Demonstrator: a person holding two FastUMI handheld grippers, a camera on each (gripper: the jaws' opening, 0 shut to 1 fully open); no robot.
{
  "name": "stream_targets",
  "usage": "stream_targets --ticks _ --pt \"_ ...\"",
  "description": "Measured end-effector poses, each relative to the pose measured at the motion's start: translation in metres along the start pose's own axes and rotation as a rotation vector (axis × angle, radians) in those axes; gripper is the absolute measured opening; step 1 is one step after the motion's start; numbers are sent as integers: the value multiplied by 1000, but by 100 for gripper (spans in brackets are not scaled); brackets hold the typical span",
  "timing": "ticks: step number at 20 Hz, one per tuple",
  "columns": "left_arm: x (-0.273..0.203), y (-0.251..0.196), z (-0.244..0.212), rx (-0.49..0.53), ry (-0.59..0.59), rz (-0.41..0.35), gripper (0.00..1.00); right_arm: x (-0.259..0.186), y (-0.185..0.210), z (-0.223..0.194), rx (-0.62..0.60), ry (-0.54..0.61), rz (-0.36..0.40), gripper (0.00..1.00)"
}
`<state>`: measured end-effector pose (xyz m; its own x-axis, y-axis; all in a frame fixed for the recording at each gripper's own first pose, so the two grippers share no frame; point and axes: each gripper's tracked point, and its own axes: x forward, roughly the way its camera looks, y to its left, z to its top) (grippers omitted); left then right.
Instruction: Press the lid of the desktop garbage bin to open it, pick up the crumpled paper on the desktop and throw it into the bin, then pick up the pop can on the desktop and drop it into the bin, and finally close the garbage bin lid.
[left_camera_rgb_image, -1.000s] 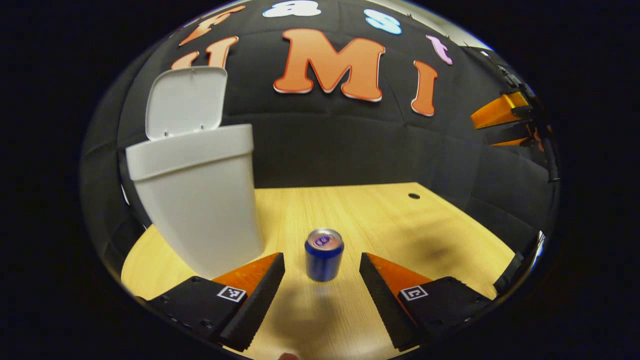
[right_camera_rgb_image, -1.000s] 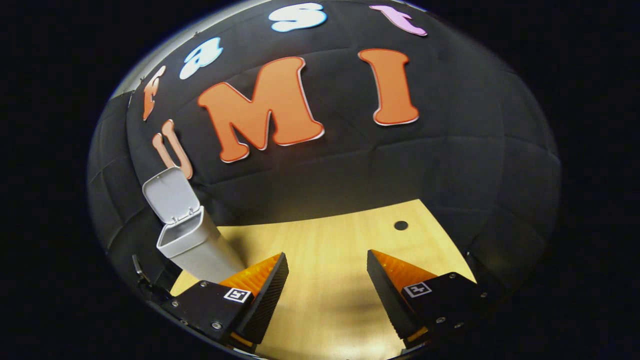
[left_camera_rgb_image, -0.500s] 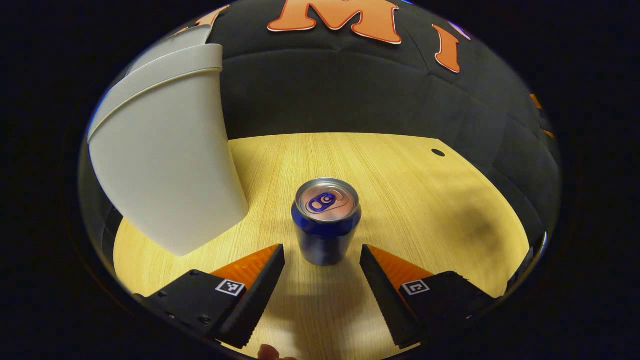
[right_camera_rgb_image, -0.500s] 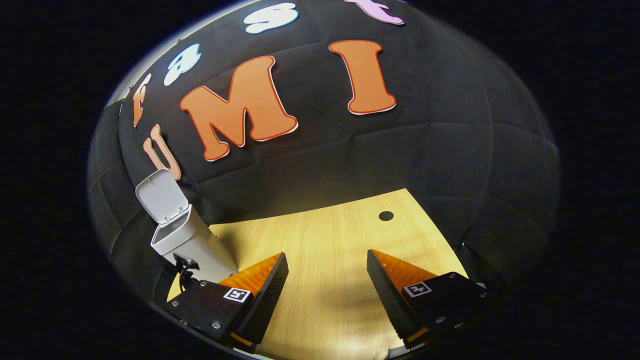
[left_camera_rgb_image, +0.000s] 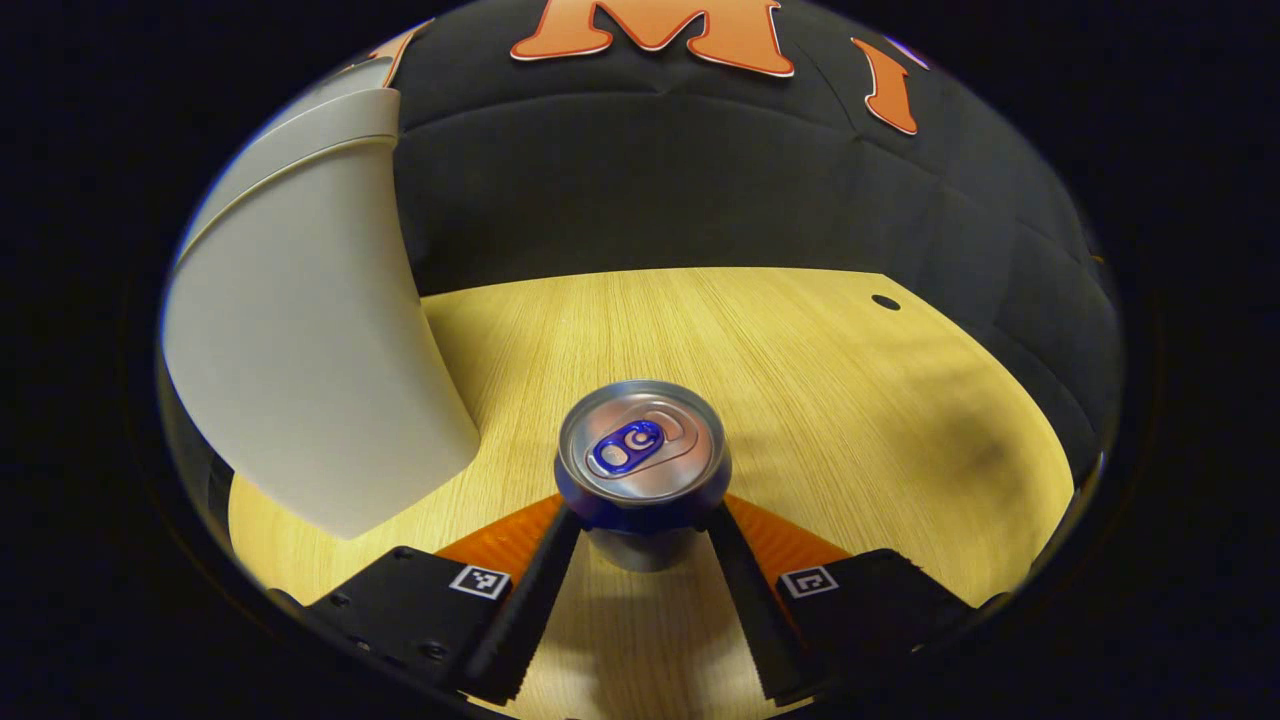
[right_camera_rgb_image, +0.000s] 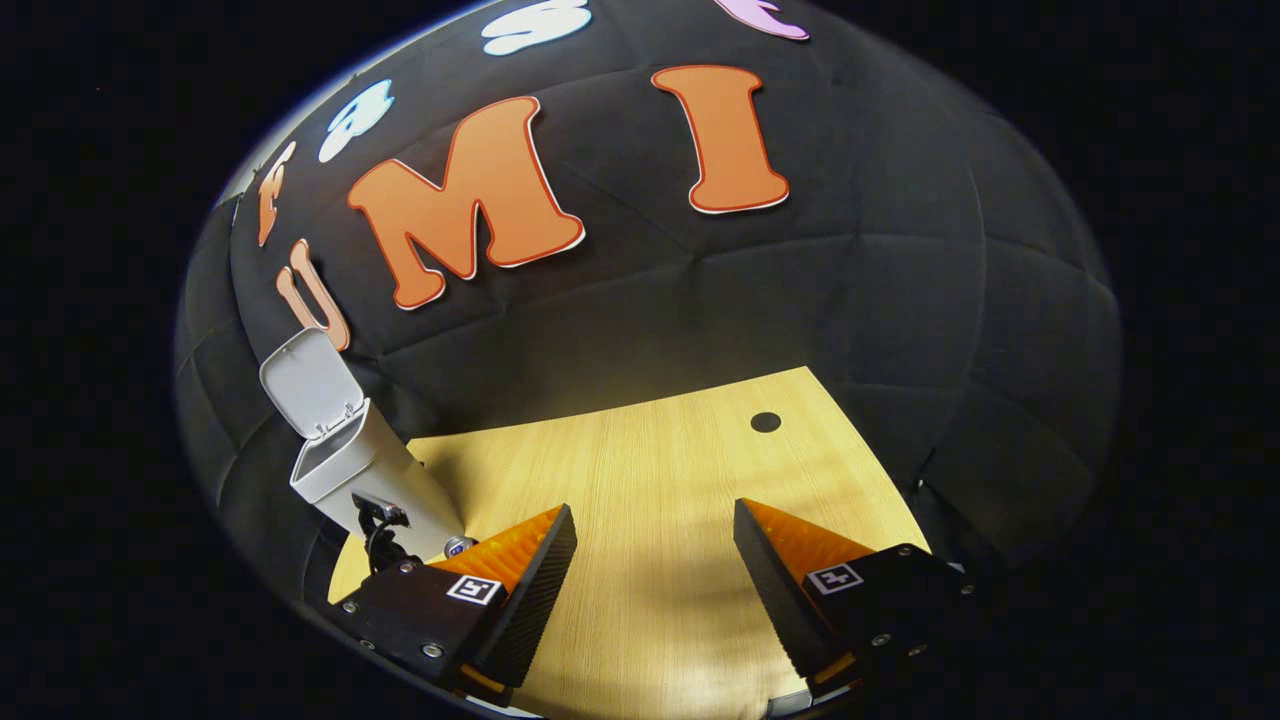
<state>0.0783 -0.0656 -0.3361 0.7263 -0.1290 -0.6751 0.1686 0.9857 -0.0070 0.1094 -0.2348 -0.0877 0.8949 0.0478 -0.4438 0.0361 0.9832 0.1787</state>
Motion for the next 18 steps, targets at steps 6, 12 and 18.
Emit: stream_targets --ticks 6,12,18 --pt "-37 6 38 -65 -69 -3 80 2 21 -8 -21 14 39 95" --pt "-113 41 106 -182 -174 24 79 5 61 -14 4 10 139 95" --pt "-188 105 181 -269 -309 156 78 8 99 -19 26 -3 239 95"
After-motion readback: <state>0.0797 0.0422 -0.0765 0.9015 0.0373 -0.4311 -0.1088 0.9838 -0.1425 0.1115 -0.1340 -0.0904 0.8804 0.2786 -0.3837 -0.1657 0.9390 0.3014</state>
